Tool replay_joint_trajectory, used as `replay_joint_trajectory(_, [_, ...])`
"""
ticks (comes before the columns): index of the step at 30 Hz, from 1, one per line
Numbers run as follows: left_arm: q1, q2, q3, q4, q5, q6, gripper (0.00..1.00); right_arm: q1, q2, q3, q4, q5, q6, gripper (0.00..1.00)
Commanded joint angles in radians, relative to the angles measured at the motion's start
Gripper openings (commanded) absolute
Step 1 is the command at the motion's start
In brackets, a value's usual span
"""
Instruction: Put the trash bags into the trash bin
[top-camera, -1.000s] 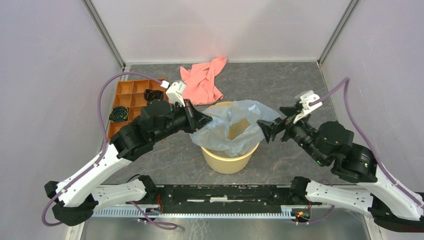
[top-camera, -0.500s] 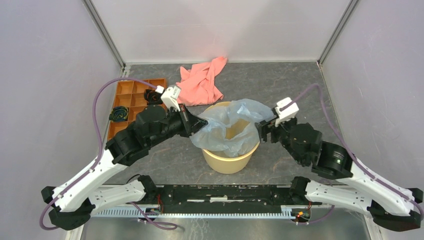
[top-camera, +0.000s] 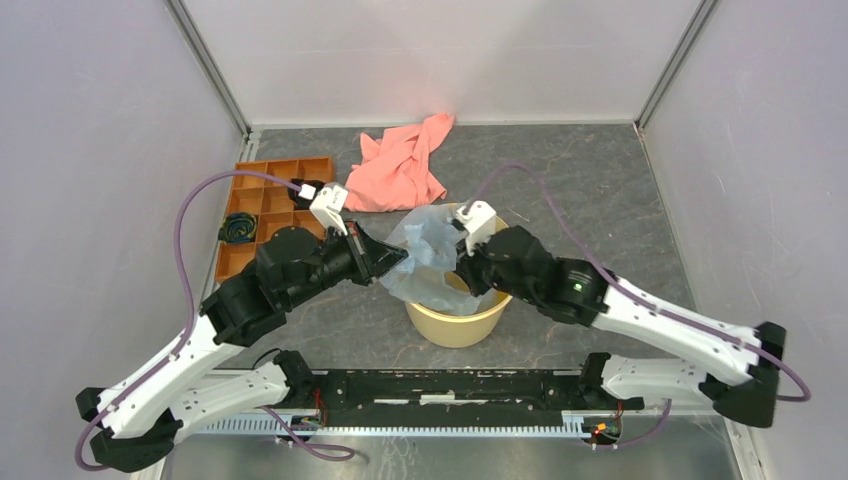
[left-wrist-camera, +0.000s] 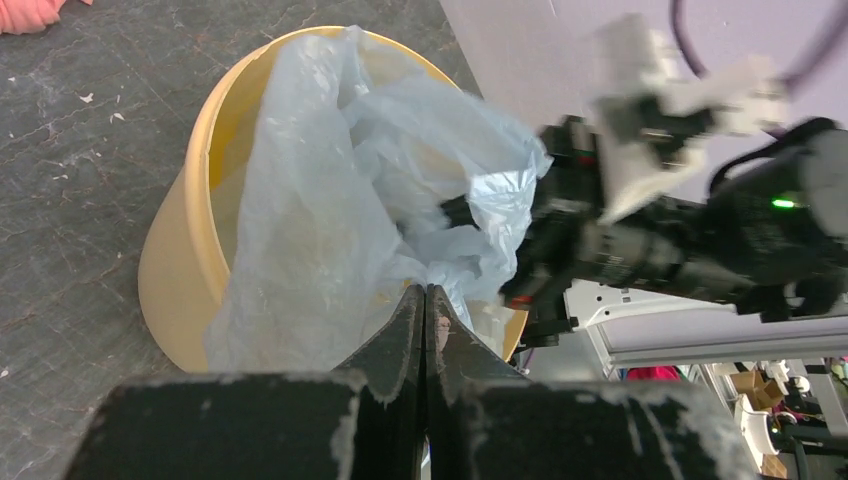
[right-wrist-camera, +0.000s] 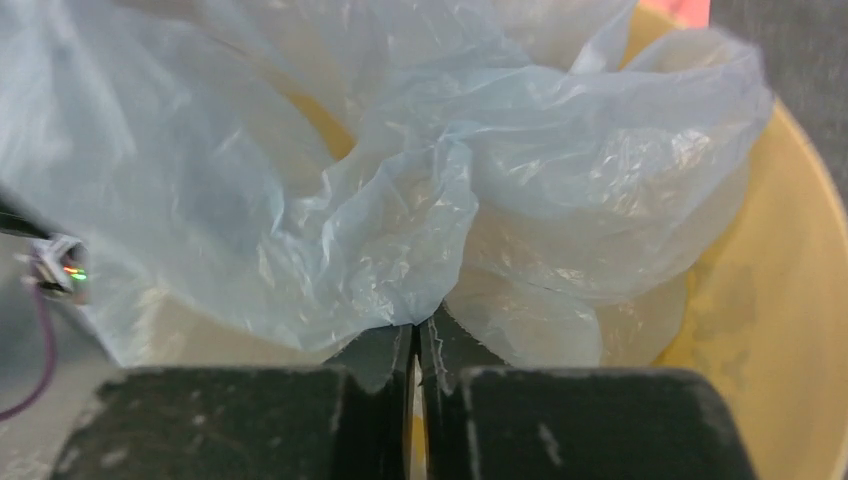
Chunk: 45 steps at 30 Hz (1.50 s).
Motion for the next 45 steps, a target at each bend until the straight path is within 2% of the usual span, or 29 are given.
replay_joint_trajectory(1, [-0.001,-0.016,-0.017,0.058,0.014,-0.03,0.02,-0.03,0.128,0.091,-0.159,0.136,-0.033,0.02])
replay_joint_trajectory(8, [0.0,-0.029,-0.052,0.087,0.016,-0.017,0.02,-0.078,0.352,0.23,-0.341,0.071,-0.173,0.05])
replay_joint_trajectory(11, [-0.001,-0.009,-0.031,0.047,-0.002,-0.013,0.02,-0.154,0.351,0.195,-0.309,-0.098,-0.181,0.04])
replay_joint_trajectory(14, [-0.001,-0.011,-0.017,0.012,-0.021,0.0,0.02,-0.174,0.323,0.203,-0.31,-0.147,-0.207,0.09])
replay_joint_trajectory(17, [-0.001,-0.03,-0.029,0.012,-0.023,0.005,0.02,-0.174,0.256,0.234,-0.338,-0.194,-0.244,0.22])
replay_joint_trajectory(19, [-0.001,-0.043,-0.05,0.046,-0.005,0.012,0.02,-0.174,0.2,0.26,-0.366,-0.208,-0.254,0.41])
replay_joint_trajectory(23, [-0.001,-0.039,-0.065,0.055,0.009,0.044,0.02,-0.173,0.124,0.346,-0.458,-0.218,-0.275,0.67])
replay_joint_trajectory(27, [-0.001,-0.01,-0.046,0.036,0.009,0.076,0.02,-0.174,0.096,0.445,-0.528,-0.215,-0.314,0.81])
replay_joint_trajectory(31, [-0.001,0.019,-0.023,0.012,0.008,0.103,0.02,-0.174,0.11,0.536,-0.504,-0.162,-0.331,0.9])
replay_joint_trajectory(35, [-0.001,0.032,-0.008,-0.004,0.008,0.124,0.02,-0.174,0.181,0.603,-0.337,-0.109,-0.247,0.88])
replay_joint_trajectory(36, [-0.001,0.033,-0.008,-0.004,0.01,0.124,0.02,-0.175,0.197,0.589,-0.265,-0.123,-0.228,0.83])
replay_joint_trajectory(38, [-0.001,0.032,-0.01,-0.003,0.015,0.12,0.02,-0.175,0.237,0.567,-0.152,-0.167,-0.204,0.66])
replay_joint_trajectory(40, [-0.001,0.034,-0.012,0.0,0.02,0.113,0.02,-0.174,0.287,0.557,-0.088,-0.191,-0.194,0.6])
replay_joint_trajectory(45, [-0.001,0.025,-0.024,0.023,0.029,0.099,0.02,-0.172,0.37,0.499,-0.049,-0.219,-0.178,0.46])
